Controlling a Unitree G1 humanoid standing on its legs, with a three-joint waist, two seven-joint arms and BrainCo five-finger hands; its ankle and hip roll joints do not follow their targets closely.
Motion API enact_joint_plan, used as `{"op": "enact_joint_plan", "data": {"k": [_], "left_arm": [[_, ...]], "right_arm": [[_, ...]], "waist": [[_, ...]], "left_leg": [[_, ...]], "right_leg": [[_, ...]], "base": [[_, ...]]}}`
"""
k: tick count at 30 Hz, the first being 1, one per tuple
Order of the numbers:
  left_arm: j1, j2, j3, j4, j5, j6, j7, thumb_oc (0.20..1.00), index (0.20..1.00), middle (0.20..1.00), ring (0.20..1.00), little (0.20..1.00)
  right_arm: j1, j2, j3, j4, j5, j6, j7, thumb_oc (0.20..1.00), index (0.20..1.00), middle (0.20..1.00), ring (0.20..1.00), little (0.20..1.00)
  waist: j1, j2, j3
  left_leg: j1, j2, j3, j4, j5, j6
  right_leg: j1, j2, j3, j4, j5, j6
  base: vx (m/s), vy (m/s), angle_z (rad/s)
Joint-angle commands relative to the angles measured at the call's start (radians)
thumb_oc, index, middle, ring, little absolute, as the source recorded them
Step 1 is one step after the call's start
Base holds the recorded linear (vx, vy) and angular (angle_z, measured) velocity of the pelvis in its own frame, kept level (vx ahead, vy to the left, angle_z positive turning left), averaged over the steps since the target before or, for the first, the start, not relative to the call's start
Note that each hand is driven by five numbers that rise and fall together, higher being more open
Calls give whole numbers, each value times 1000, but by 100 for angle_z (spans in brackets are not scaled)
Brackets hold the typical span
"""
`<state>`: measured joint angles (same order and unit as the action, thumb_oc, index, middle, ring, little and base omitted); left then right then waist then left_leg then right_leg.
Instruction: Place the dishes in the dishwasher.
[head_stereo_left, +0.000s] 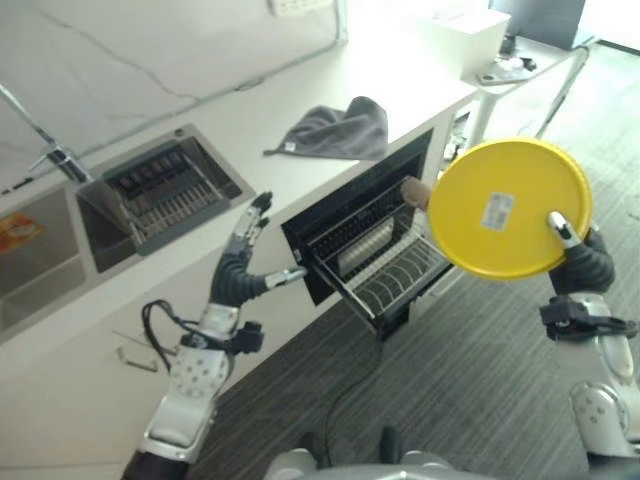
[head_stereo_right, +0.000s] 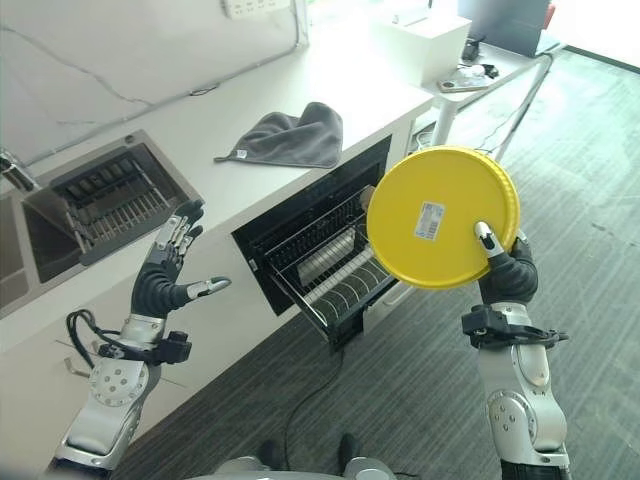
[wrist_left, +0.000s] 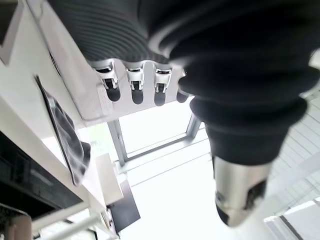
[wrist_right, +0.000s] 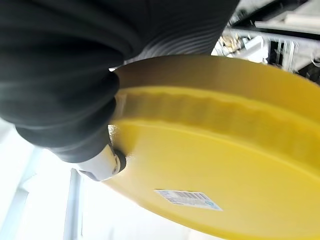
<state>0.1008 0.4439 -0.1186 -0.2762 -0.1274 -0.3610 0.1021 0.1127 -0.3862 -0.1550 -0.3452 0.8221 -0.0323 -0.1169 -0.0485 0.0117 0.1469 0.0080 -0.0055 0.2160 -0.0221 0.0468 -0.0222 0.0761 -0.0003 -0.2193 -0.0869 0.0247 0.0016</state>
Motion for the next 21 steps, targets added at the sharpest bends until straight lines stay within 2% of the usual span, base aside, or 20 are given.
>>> {"op": "enact_joint_plan", "data": {"k": [1, 3, 5, 6, 8, 9, 11, 12, 13, 15, 16, 18, 19, 21], "left_arm": [[-105, 54, -8, -41, 45, -27, 10, 1000, 1000, 1000, 1000, 1000], [-114, 54, -22, -33, 68, -23, 34, 1000, 1000, 1000, 1000, 1000], [-120, 61, -28, -26, 58, -22, 43, 1000, 1000, 1000, 1000, 1000], [-122, 62, -31, -17, 51, -23, 40, 1000, 1000, 1000, 1000, 1000], [-123, 62, -32, -14, 49, -21, 39, 1000, 1000, 1000, 1000, 1000], [-129, 64, -42, 26, 53, -29, 49, 1000, 1000, 1000, 1000, 1000], [-129, 63, -45, 32, 68, -38, 43, 1000, 1000, 1000, 1000, 1000], [-133, 64, -45, 35, 79, -39, 40, 1000, 1000, 1000, 1000, 1000], [-147, 70, -44, 37, 86, -29, 37, 1000, 1000, 1000, 1000, 1000], [-182, 82, -35, 42, 54, -16, 22, 1000, 1000, 1000, 1000, 1000], [-191, 81, -32, 35, 39, -17, 14, 1000, 1000, 1000, 1000, 1000], [-202, 72, -43, 22, 52, -7, 19, 1000, 1000, 1000, 1000, 1000], [-213, 69, -63, 19, 70, 4, 32, 1000, 1000, 1000, 1000, 1000], [-228, 75, -95, 10, 91, 25, 41, 1000, 1000, 1000, 1000, 1000]], "right_arm": [[-124, 13, 6, -70, -43, -112, 16, 200, 200, 200, 200, 200], [-140, 17, 12, -72, -31, -104, 21, 200, 200, 200, 200, 200], [-128, 16, 10, -80, -42, -102, 36, 200, 200, 200, 200, 200], [-126, 18, 4, -75, -34, -108, 51, 200, 200, 200, 200, 200], [-128, 18, 3, -74, -29, -109, 53, 200, 200, 200, 200, 200], [-166, 31, 14, -58, -8, -106, 65, 200, 200, 200, 200, 200], [-171, 39, 19, -54, -17, -108, 77, 200, 200, 200, 200, 200], [-175, 44, 22, -51, -18, -109, 81, 200, 200, 200, 200, 200], [-185, 49, 27, -40, -15, -115, 88, 200, 200, 200, 200, 200], [-185, 33, 24, -23, -5, -157, 92, 200, 200, 200, 200, 200], [-180, 30, 19, -25, -5, -177, 88, 200, 200, 200, 200, 200], [-173, 41, 15, -40, -11, -188, 92, 200, 200, 200, 200, 200], [-180, 45, 24, -52, -27, -186, 78, 200, 200, 200, 200, 200], [-190, 40, 33, -71, -27, -178, 41, 200, 200, 200, 200, 200]], "waist": [[22, -18, -16], [31, -18, -22], [32, -21, -34], [34, -27, -35], [36, -28, -34], [51, -40, -21], [56, -41, -7], [58, -44, 0], [65, -52, 4], [71, -71, 6], [66, -74, 7], [49, -77, 8], [36, -78, 7], [25, -83, 5]], "left_leg": [[46, 42, -85, -65, -80, -6], [48, 33, -128, -65, -83, 5], [66, 30, -115, -65, -97, 16], [69, 27, -112, -65, -99, 23], [69, 26, -112, -65, -100, 25], [64, 26, -118, -65, -92, 45], [54, 23, -129, -65, -86, 56], [51, 24, -138, -65, -86, 58], [44, 27, -150, -65, -85, 55], [39, 42, -178, -61, -87, 38], [36, 50, -186, -59, -84, 33], [49, 66, -188, -65, -98, 22], [57, 75, -192, -65, -110, 17], [64, 100, -203, -65, -126, 12]], "right_leg": [[10, -82, 29, 44, -58, 110], [7, -81, 35, 63, -62, 112], [8, -90, 17, 105, -89, 118], [-5, -100, 2, 153, -93, 124], [-10, -103, -1, 166, -95, 125], [-58, -96, -9, 354, -96, 140], [-108, -93, 22, 501, -73, 142], [-130, -96, 37, 521, -62, 139], [-129, -103, 40, 477, -65, 134], [-75, -147, 58, 249, -64, 127], [-63, -167, 82, 167, -29, 131], [-58, -202, 114, 83, 43, 152], [-64, -212, 151, 48, 75, 163], [-81, -212, 187, 50, 85, 170]], "base": [[102, 127, 77], [197, 237, 17], [294, 309, -14], [203, 230, -15], [177, 235, 1], [234, 346, -3], [153, 239, -9], [54, -5, 9], [76, -173, 13], [99, -296, 20], [96, -264, 24], [117, -319, 24], [132, -403, 23], [96, -495, 30]]}}
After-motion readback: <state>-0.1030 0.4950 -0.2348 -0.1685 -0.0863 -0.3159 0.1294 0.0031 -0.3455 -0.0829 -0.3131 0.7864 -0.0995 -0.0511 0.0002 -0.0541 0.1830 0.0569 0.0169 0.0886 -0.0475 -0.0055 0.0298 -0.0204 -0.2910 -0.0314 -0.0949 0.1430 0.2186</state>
